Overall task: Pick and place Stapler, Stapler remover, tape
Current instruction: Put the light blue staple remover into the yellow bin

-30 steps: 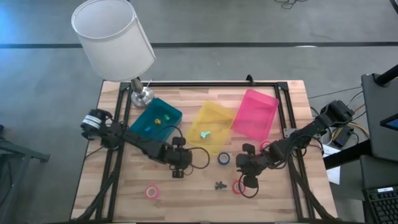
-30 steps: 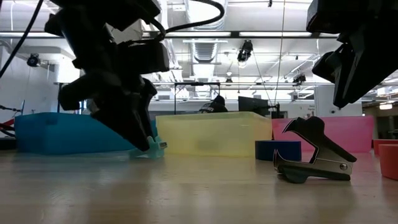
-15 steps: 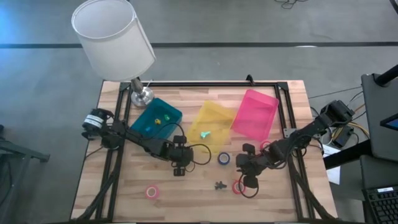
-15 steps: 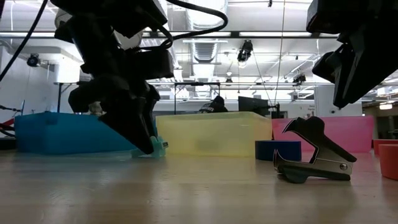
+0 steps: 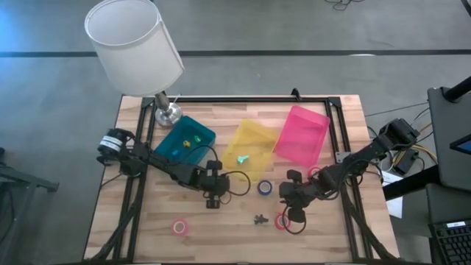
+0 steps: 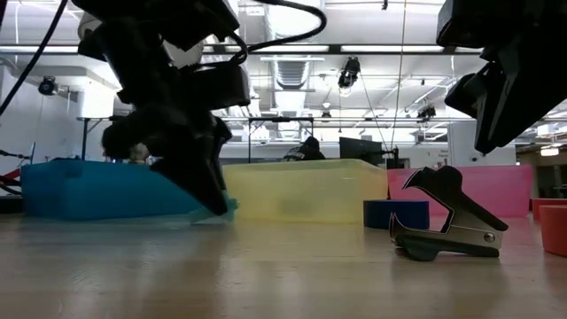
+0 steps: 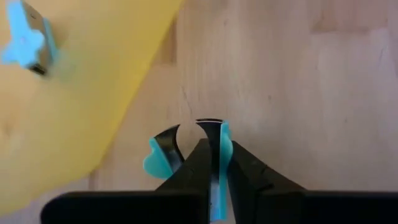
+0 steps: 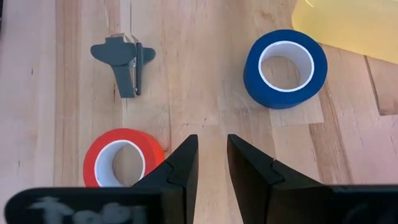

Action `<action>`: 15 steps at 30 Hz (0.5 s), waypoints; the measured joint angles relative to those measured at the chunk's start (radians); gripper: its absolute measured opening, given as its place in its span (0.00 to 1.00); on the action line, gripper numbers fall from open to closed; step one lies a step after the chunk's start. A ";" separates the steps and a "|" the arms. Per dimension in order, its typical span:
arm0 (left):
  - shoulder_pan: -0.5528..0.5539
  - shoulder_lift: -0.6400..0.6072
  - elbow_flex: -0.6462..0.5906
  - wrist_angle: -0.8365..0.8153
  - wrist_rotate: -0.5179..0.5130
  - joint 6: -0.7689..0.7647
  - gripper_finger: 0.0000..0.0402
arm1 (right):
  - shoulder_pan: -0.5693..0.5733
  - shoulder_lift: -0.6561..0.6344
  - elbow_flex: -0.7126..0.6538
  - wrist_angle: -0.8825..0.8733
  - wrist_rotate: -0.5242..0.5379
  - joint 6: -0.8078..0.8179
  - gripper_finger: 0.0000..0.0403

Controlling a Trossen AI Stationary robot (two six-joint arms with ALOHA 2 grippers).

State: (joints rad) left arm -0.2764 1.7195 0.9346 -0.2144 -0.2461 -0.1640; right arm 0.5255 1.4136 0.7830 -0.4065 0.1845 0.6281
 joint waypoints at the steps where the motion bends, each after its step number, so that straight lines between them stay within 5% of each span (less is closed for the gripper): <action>1: -0.001 -0.001 0.012 0.001 -0.004 0.000 0.07 | 0.000 0.000 0.000 0.000 0.000 0.000 0.20; 15: 0.070 -0.007 0.316 -0.014 -0.085 0.283 0.09 | 0.000 0.000 0.000 0.000 0.000 0.000 0.20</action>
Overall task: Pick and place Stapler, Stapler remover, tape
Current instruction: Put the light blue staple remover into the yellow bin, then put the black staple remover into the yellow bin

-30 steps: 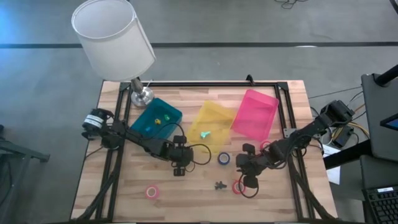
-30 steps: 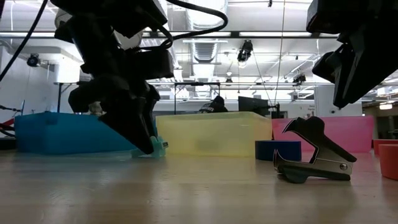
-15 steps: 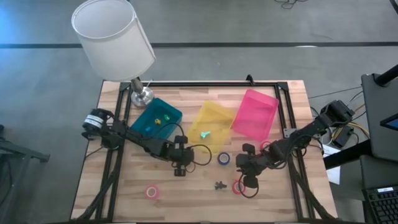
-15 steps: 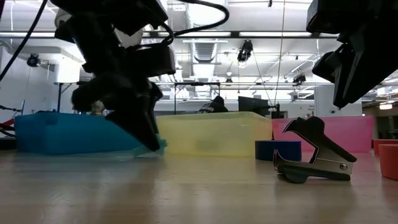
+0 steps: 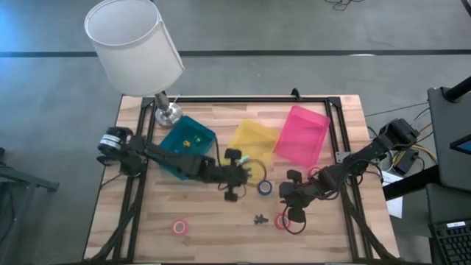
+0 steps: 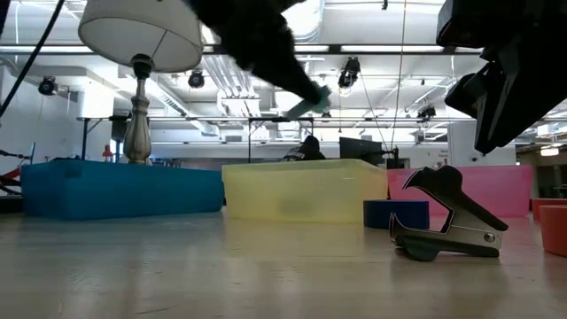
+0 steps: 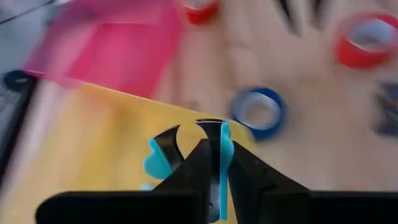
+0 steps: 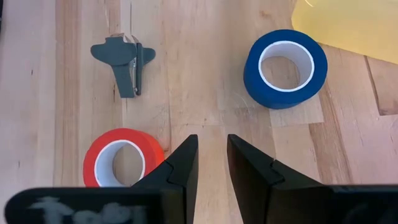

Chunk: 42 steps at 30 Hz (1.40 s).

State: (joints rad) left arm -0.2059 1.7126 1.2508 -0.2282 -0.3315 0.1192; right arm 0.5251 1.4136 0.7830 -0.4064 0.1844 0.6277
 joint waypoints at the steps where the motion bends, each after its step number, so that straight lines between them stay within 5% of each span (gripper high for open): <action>1: 0.021 0.000 0.013 0.000 -0.001 -0.002 0.10 | 0.000 0.000 0.000 0.000 0.000 0.000 0.20; 18: 0.350 0.159 -0.029 0.152 0.087 -0.114 0.11 | 0.000 0.000 0.000 0.002 0.000 0.000 0.20; 24: 0.373 0.239 -0.029 0.156 0.068 -0.148 0.14 | 0.000 0.000 0.000 0.001 0.000 0.000 0.20; 30: 0.377 0.250 -0.026 0.159 0.038 -0.147 0.28 | 0.000 0.000 0.000 0.002 0.000 0.000 0.20; 42: 0.259 0.029 -0.026 0.150 0.092 -0.120 0.39 | 0.000 0.000 0.000 0.003 0.000 -0.003 0.20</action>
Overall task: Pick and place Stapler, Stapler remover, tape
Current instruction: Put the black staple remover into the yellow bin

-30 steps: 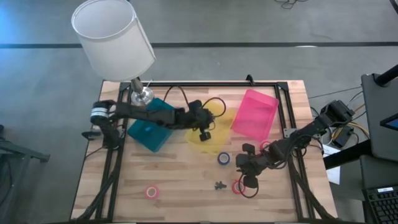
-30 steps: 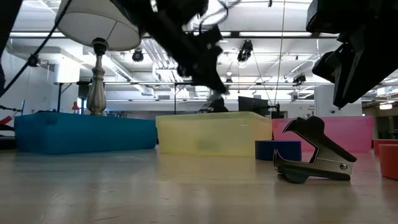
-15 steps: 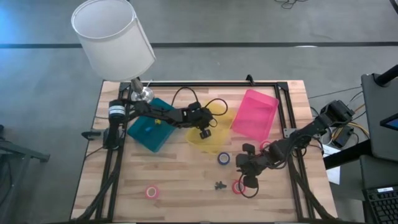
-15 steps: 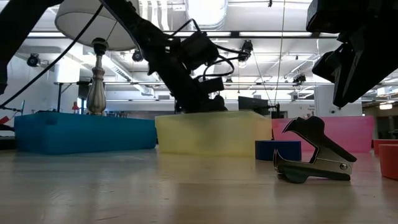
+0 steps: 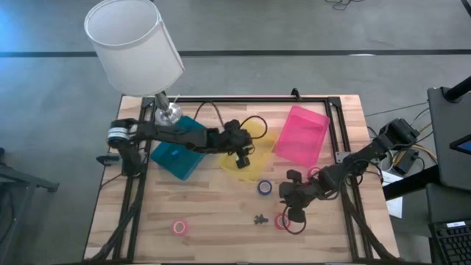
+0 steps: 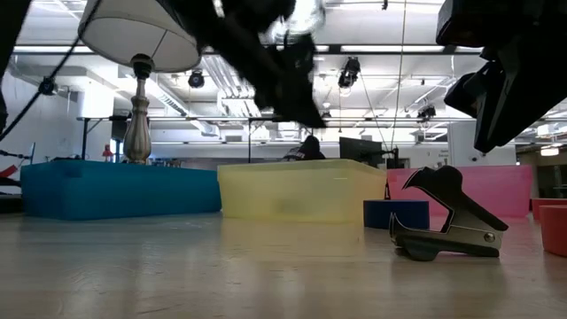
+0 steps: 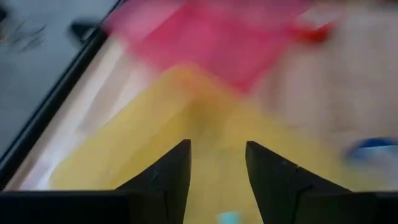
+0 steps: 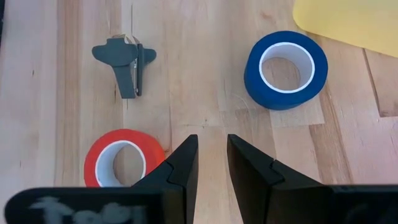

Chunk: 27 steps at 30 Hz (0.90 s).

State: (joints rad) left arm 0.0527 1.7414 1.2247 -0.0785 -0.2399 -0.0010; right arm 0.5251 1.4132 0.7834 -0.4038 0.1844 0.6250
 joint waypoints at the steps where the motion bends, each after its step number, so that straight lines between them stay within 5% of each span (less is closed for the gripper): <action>1: -0.023 -0.022 0.000 0.002 0.022 0.000 0.39 | 0.000 0.000 0.000 0.001 0.000 0.000 0.20; 5: -0.127 -0.067 0.000 0.006 0.093 0.000 0.38 | 0.000 0.000 0.000 0.000 0.000 0.000 0.20; 14: -0.349 -0.038 -0.002 0.023 0.070 -0.009 0.39 | -0.005 0.000 0.000 0.094 0.121 -0.070 0.20; 27: -0.491 -0.082 -0.003 -0.095 0.000 -0.108 0.38 | -0.035 0.030 0.000 0.437 0.100 -0.372 0.20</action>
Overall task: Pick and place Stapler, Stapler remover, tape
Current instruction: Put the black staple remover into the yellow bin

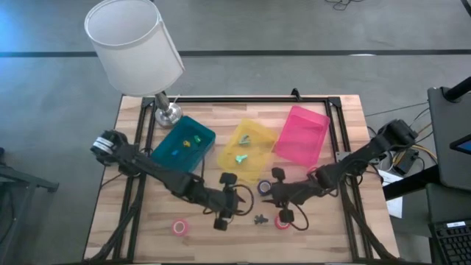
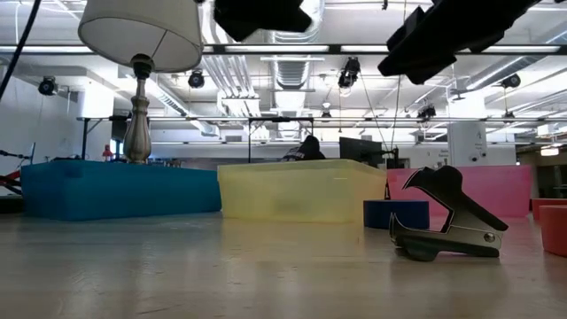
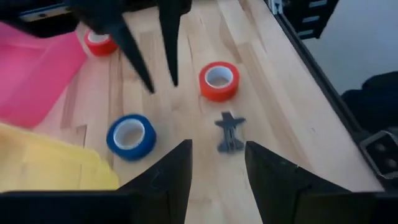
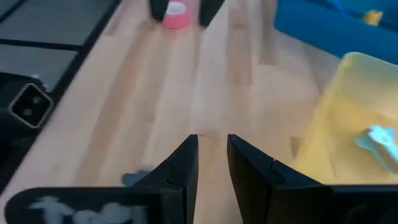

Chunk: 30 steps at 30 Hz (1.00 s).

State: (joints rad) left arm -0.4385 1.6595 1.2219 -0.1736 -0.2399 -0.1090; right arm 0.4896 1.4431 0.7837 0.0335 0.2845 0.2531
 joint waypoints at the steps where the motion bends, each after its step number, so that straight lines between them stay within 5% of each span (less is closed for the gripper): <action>1: -0.007 -0.012 0.000 -0.025 -0.005 -0.015 0.38 | 0.000 0.007 0.000 0.010 -0.012 0.001 0.20; 11: -0.096 -0.060 -0.005 -0.213 -0.254 -0.101 0.38 | 0.000 0.106 0.063 0.027 -0.023 -0.013 0.33; 17: -0.140 -0.059 -0.071 -0.194 -0.312 -0.167 0.38 | 0.001 0.144 0.136 -0.002 -0.024 -0.010 0.39; 30: -0.161 -0.059 -0.184 -0.093 -0.312 -0.286 0.38 | 0.116 0.170 0.205 -0.274 -0.031 0.451 0.40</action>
State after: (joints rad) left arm -0.5998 1.6001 1.0382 -0.2666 -0.5515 -0.3953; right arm 0.6056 1.6133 0.9883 -0.2409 0.2535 0.7040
